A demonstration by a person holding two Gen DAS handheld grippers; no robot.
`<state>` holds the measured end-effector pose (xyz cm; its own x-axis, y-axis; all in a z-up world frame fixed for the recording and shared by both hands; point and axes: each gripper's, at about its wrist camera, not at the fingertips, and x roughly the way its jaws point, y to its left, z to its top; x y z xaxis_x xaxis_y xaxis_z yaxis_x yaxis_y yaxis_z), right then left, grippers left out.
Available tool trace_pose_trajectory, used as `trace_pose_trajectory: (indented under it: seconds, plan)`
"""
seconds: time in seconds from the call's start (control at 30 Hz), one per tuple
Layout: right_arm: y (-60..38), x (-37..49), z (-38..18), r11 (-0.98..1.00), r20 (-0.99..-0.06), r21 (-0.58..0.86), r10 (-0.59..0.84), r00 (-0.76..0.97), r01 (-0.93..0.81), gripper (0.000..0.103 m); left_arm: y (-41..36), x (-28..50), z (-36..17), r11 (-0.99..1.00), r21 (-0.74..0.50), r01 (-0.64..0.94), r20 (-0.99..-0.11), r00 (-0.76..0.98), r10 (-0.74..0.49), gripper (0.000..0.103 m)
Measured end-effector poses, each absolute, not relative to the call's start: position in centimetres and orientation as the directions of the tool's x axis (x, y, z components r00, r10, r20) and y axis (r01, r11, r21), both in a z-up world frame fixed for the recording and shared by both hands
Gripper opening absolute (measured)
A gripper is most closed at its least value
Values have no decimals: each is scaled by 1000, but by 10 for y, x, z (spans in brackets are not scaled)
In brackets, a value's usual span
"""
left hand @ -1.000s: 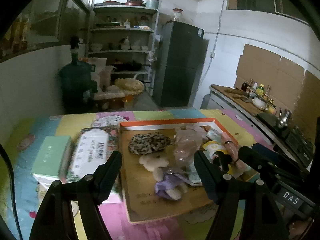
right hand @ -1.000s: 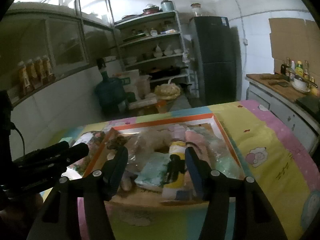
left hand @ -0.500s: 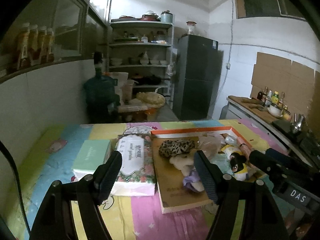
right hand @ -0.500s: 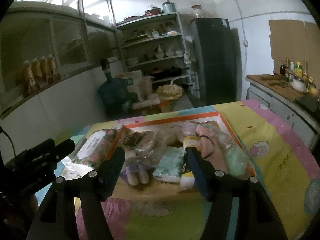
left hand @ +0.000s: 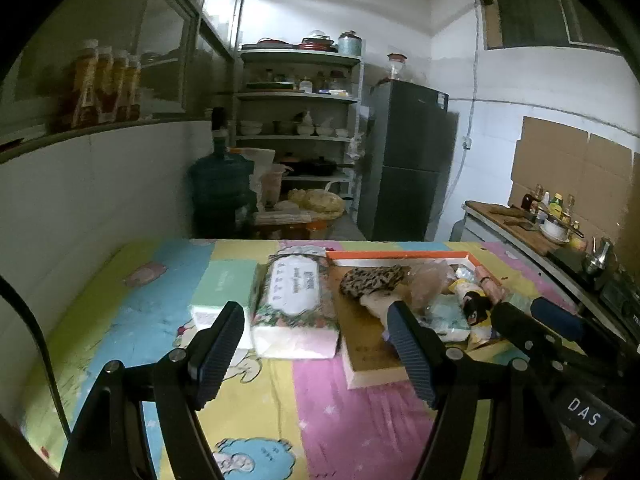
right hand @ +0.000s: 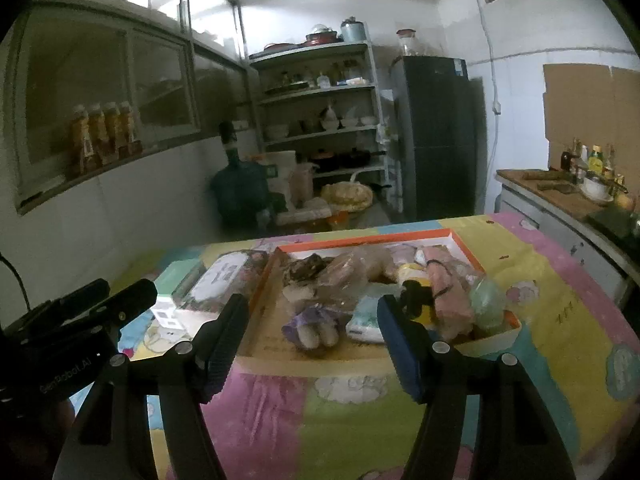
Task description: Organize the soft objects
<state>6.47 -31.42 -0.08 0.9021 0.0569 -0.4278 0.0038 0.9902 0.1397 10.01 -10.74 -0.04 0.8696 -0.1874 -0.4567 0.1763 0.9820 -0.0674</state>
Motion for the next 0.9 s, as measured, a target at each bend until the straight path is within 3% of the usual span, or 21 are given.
trace_pose_trajectory:
  seconds: [0.9]
  plan:
    - [-240, -11, -4, 996, -337, 82, -5, 942, 35, 69, -70, 29, -5, 994, -35, 103, -414, 904, -109, 74]
